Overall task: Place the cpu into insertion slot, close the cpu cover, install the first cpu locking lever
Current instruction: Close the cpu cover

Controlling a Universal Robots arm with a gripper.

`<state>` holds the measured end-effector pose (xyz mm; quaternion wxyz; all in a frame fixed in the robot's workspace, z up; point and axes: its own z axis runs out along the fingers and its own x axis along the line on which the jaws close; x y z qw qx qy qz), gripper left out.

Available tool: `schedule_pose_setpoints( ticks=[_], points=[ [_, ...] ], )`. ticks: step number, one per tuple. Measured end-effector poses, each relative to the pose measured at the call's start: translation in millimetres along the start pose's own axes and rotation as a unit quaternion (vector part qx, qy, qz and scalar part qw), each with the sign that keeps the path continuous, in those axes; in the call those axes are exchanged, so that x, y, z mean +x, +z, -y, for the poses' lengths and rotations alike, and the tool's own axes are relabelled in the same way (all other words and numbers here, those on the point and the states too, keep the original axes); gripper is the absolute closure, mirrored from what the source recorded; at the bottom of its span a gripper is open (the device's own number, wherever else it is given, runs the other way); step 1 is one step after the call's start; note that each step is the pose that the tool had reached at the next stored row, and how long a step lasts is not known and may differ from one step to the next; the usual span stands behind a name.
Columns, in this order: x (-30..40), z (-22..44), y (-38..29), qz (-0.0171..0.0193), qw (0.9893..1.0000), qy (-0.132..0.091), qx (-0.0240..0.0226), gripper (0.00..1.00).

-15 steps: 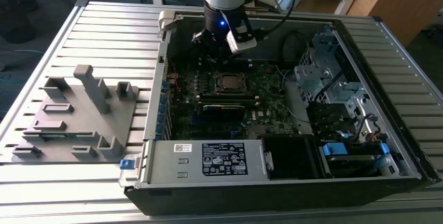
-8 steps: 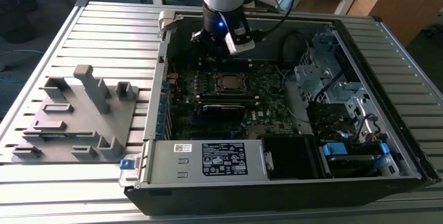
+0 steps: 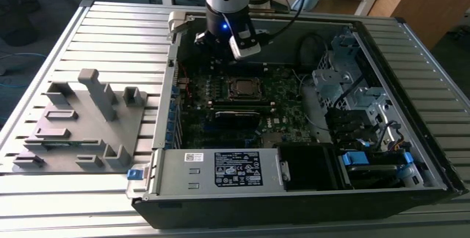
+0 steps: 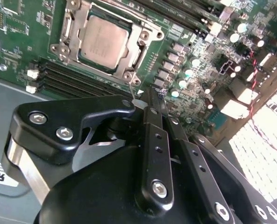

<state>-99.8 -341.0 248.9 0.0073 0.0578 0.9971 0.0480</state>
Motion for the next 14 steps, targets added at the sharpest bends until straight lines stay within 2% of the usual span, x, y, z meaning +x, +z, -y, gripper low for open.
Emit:
schedule_pose_setpoints(
  ticks=[2,7,10,14],
  points=[
    [1.9,0.8,0.0,-0.0004,1.0,0.0,-0.0042,0.9],
    [5.4,3.6,-0.2,-0.0022,0.9998,0.0,-0.0205,0.9],
    [7.4,4.7,-0.3,-0.0026,0.9997,0.0,-0.0244,0.9],
    [9.6,5.1,-0.3,-0.0027,0.9997,0.0,-0.0257,0.9]
  ],
)
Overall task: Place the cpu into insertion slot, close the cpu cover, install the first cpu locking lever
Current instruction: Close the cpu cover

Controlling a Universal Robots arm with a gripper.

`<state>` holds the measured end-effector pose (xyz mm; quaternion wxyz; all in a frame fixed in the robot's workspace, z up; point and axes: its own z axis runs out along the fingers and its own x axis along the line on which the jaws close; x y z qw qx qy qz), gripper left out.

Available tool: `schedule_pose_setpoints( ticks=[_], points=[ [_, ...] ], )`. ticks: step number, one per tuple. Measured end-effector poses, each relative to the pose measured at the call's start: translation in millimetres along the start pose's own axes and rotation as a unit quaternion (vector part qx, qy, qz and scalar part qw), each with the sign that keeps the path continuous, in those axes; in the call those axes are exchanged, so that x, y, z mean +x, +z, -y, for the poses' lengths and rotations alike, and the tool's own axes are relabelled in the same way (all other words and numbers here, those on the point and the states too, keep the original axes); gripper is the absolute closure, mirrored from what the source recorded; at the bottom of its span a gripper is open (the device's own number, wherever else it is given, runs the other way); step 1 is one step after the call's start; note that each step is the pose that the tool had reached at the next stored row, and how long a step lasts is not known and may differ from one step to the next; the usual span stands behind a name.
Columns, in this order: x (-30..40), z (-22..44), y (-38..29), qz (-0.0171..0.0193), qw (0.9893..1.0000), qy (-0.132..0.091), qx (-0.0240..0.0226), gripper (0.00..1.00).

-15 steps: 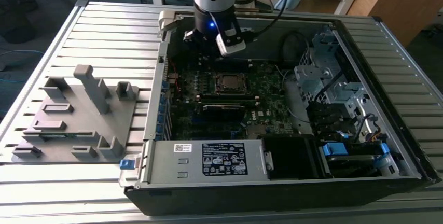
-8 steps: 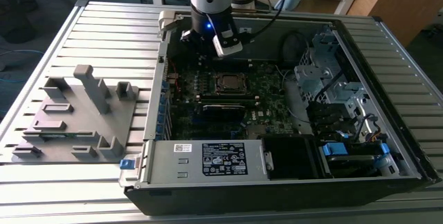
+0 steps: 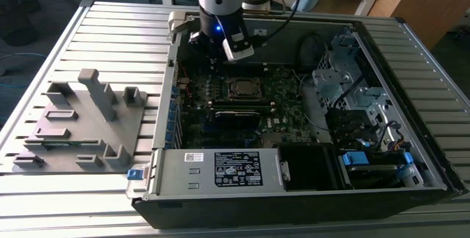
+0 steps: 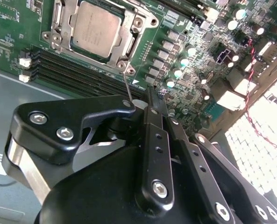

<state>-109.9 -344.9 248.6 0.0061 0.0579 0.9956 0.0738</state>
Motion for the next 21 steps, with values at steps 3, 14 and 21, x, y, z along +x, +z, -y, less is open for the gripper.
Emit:
schedule_pose_setpoints(
  ticks=[3,14,21],
  points=[
    [0.1,0.1,0.0,0.0,1.0,0.0,0.0,0.9],
    [4.8,0.7,0.1,0.0,1.0,0.0,0.0,0.9],
    [6.1,0.8,0.0,0.0,1.0,0.0,0.0,0.9]
  ],
)
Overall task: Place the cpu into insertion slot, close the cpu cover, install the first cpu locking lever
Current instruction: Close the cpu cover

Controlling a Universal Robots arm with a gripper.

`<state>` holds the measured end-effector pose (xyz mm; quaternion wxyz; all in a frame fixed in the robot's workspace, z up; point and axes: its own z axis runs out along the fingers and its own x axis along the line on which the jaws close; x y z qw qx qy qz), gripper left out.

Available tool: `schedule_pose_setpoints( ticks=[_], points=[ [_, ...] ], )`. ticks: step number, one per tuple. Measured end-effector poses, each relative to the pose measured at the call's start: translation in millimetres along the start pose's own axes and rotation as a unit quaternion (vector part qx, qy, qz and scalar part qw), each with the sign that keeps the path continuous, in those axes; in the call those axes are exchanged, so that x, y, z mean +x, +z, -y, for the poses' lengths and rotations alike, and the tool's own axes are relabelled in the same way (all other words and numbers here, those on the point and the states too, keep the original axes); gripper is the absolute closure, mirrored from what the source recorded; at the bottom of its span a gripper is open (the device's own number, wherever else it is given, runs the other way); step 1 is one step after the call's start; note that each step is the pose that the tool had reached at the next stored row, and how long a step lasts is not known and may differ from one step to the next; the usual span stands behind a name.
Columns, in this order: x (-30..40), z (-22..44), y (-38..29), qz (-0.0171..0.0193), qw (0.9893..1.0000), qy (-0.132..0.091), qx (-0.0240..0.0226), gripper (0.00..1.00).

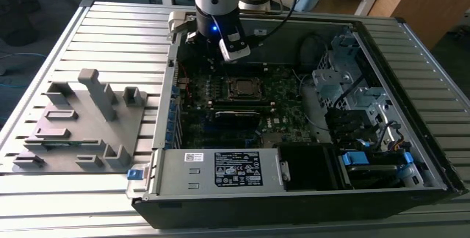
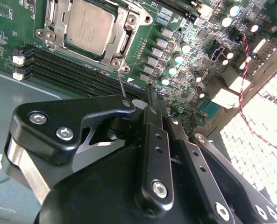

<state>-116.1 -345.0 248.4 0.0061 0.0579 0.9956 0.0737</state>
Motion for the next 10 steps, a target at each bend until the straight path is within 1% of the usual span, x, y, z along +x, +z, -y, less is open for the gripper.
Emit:
schedule_pose_setpoints(
  ticks=[5,6,9,10],
  points=[
    [0.1,0.0,0.0,0.0,1.0,0.0,0.0,0.9],
    [0.2,0.1,-0.1,-0.0002,1.0,0.0,-0.0007,0.9],
    [0.2,0.3,-0.1,-0.0008,1.0,0.0,-0.0072,0.9],
    [0.3,0.5,-0.1,-0.0012,0.9999,0.0,-0.0103,0.9]
  ],
)
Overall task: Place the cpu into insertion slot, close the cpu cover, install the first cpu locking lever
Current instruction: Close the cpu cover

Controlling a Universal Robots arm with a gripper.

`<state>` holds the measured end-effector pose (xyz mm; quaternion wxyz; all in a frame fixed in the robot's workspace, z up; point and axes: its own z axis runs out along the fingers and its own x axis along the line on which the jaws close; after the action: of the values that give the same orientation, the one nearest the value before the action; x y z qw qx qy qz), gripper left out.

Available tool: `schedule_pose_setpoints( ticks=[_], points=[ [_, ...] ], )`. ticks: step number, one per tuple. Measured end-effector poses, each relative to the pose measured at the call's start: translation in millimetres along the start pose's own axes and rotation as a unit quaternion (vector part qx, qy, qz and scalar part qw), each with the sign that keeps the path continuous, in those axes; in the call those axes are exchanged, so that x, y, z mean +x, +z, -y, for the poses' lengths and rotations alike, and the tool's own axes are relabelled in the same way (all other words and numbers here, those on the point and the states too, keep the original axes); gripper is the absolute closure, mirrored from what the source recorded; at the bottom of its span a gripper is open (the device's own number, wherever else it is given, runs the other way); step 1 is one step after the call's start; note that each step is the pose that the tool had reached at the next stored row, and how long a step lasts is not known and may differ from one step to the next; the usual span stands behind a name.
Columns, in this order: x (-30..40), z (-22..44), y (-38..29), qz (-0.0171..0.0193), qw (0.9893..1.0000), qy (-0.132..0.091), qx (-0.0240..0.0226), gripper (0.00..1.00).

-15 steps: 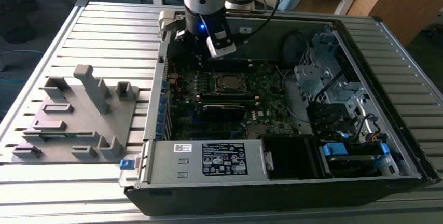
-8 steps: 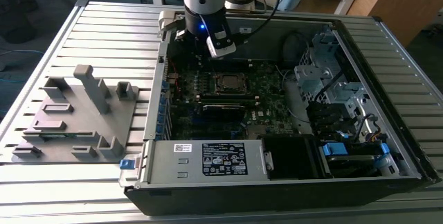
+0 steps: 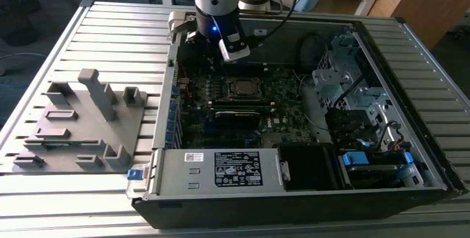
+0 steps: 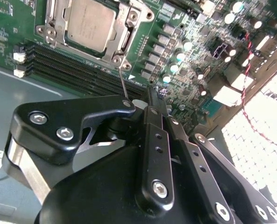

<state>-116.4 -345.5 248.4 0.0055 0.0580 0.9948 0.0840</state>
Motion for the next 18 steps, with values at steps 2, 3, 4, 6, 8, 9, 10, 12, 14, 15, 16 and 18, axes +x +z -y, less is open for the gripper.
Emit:
schedule_pose_setpoints(
  ticks=[2,3,4,6,8,9,10,12,14,15,16,18],
  points=[
    [0.2,0.4,0.0,-0.0007,1.0,0.0,-0.0061,0.9],
    [0.5,0.5,-0.1,-0.001,1.0,0.0,-0.0078,0.9],
    [0.8,0.8,-0.1,-0.0012,1.0,0.0,-0.0097,0.9],
    [1.7,1.3,0.2,-0.0017,0.9999,0.0,-0.0148,0.9],
    [2.6,1.9,0.6,-0.0025,0.9998,0.0,-0.0214,0.9],
    [3.1,2.2,0.9,-0.0029,0.9997,0.001,-0.025,0.9],
    [3.6,2.6,1.1,-0.0033,0.9996,0.001,-0.0284,0.9],
    [4.4,3.2,1.3,-0.0039,0.9994,0.001,-0.0334,0.9],
    [4.9,3.8,1.6,-0.0044,0.9993,0.001,-0.0384,0.9],
    [5.1,4.0,1.7,-0.0048,0.9991,0.001,-0.0417,0.9],
    [5.3,4.3,1.8,-0.0052,0.999,0.001,-0.0452,0.9],
    [5.5,4.6,1.8,-0.0062,0.9986,0.001,-0.0532,0.9]
  ],
)
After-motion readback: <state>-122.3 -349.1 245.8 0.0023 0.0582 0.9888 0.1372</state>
